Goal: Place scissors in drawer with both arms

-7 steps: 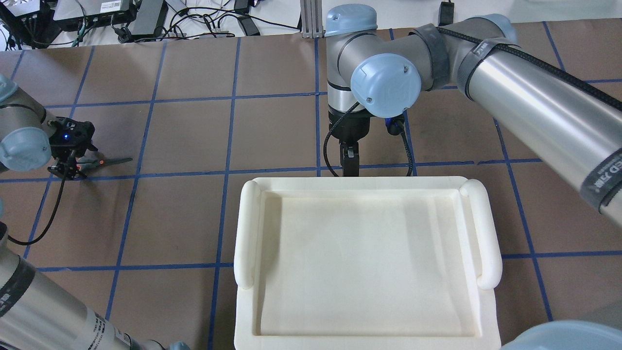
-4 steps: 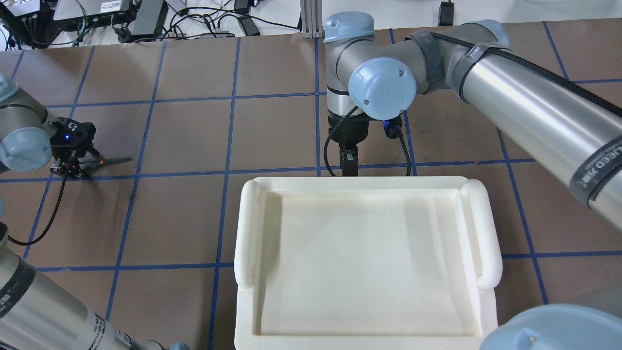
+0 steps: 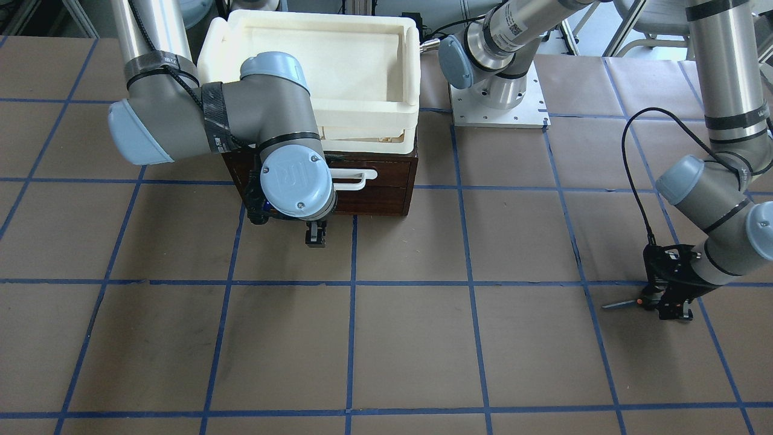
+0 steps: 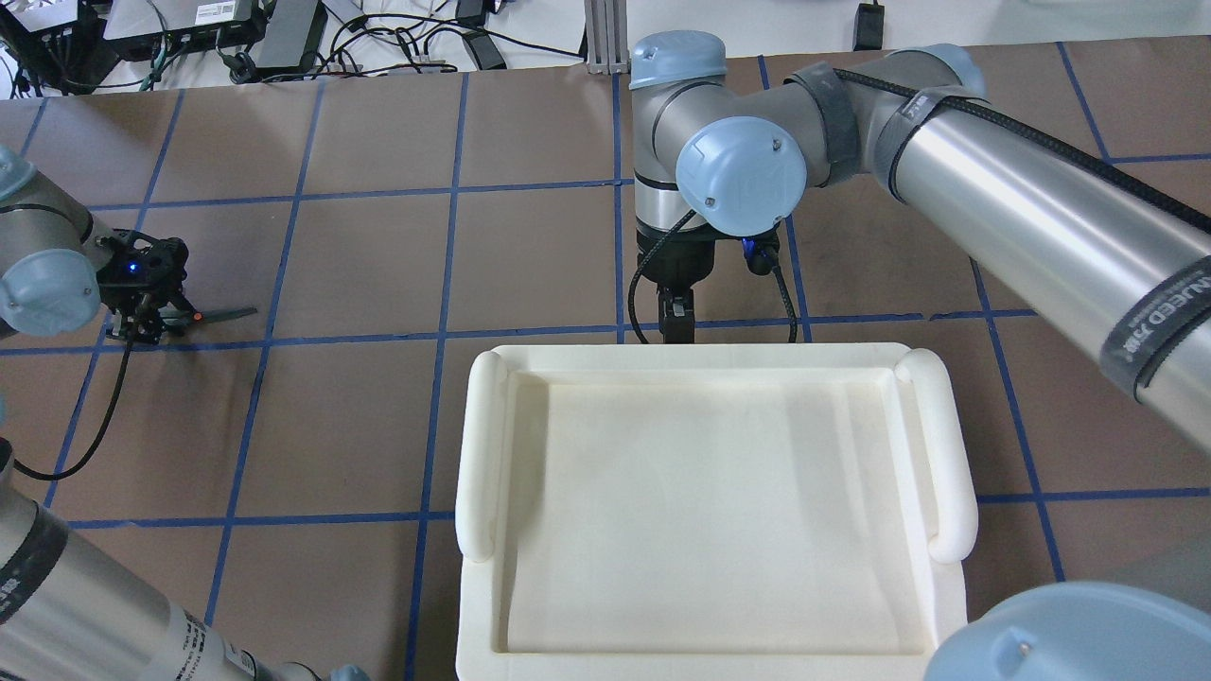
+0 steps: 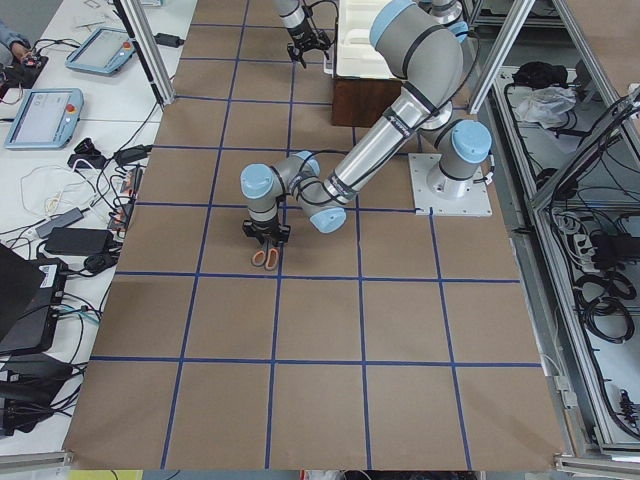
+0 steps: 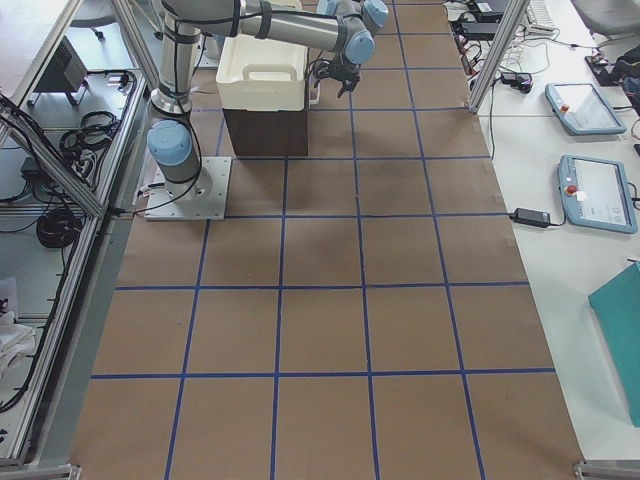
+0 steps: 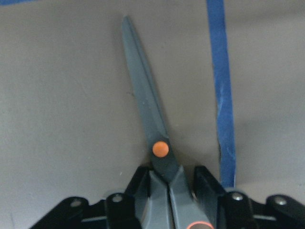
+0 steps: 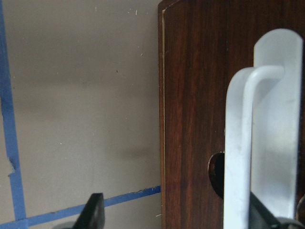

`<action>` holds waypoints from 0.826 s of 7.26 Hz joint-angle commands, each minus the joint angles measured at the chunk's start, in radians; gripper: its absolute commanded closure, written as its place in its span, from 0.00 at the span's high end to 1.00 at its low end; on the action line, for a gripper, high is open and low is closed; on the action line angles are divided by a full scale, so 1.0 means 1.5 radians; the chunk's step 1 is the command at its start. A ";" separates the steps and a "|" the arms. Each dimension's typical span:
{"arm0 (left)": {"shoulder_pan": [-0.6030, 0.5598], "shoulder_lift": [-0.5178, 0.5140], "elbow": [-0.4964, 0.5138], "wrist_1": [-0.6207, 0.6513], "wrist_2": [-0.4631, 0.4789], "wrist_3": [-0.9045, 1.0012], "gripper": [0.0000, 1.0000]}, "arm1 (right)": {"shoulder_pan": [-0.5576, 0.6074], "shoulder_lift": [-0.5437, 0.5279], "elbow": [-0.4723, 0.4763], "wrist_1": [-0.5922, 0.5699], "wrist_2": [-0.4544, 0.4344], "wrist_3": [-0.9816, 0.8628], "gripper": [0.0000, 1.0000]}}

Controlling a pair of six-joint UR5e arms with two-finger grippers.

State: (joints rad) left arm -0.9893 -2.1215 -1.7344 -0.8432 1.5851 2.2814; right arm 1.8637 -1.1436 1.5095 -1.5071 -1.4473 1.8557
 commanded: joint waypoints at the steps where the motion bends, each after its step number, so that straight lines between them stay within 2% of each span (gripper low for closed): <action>1: 0.001 0.000 0.000 0.000 0.000 0.001 0.34 | 0.002 0.004 0.010 0.000 0.001 -0.005 1.00; 2: 0.002 0.000 0.000 0.000 0.000 0.003 0.34 | 0.005 0.004 0.014 -0.004 0.001 -0.005 1.00; 4: -0.003 0.014 0.002 0.000 0.001 0.002 0.13 | 0.006 0.010 0.014 -0.010 -0.001 -0.010 1.00; 6: -0.006 0.036 0.007 -0.026 -0.003 -0.001 0.03 | 0.006 0.012 0.010 -0.062 -0.002 -0.015 1.00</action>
State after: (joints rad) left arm -0.9960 -2.0885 -1.7301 -0.8534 1.5846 2.2831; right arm 1.8729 -1.1280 1.5286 -1.5554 -1.4490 1.8371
